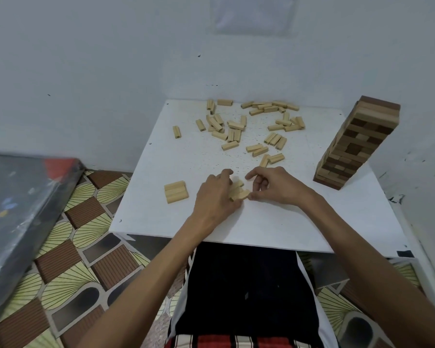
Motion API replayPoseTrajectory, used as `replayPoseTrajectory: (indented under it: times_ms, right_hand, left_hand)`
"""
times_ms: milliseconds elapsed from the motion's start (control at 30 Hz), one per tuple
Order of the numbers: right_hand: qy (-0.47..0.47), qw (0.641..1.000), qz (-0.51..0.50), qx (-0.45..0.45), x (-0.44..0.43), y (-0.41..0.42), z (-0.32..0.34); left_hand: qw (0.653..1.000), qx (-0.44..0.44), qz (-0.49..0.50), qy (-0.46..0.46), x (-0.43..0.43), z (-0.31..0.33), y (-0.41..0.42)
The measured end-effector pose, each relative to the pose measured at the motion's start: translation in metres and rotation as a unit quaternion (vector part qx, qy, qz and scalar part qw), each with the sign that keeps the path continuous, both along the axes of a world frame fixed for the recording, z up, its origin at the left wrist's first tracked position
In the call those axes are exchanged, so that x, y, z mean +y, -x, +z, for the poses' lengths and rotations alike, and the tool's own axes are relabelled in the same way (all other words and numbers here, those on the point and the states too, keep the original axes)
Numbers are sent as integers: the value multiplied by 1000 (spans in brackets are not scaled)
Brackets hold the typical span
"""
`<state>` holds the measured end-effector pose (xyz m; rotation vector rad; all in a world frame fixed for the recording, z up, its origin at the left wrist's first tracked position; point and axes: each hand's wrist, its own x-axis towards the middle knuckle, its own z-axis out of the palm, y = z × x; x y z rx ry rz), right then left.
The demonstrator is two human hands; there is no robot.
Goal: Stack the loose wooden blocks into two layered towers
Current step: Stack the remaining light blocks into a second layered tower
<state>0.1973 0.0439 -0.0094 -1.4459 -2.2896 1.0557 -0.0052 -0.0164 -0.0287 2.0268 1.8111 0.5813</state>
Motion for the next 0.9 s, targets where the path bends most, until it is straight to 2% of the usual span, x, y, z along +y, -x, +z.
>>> replayPoseTrajectory:
  times_ms: [100, 167, 400, 600, 900]
  right_hand:
    - [-4, 998, 40, -43, 1, 1, -1]
    - [-5, 997, 60, -52, 1, 3, -1]
    - [-14, 996, 70, -55, 3, 9, 0]
    - [-40, 992, 90, -78, 3, 14, 1]
    - [-55, 987, 113, -98, 4, 16, 4]
  left_hand:
    - [994, -32, -79, 63, 12, 8, 14]
    - [991, -46, -96, 76, 18, 10, 20]
    - [998, -9, -38, 59, 17, 9, 27]
    - [990, -1, -55, 127, 21, 9, 22]
    - [988, 28, -103, 112, 20, 15, 28]
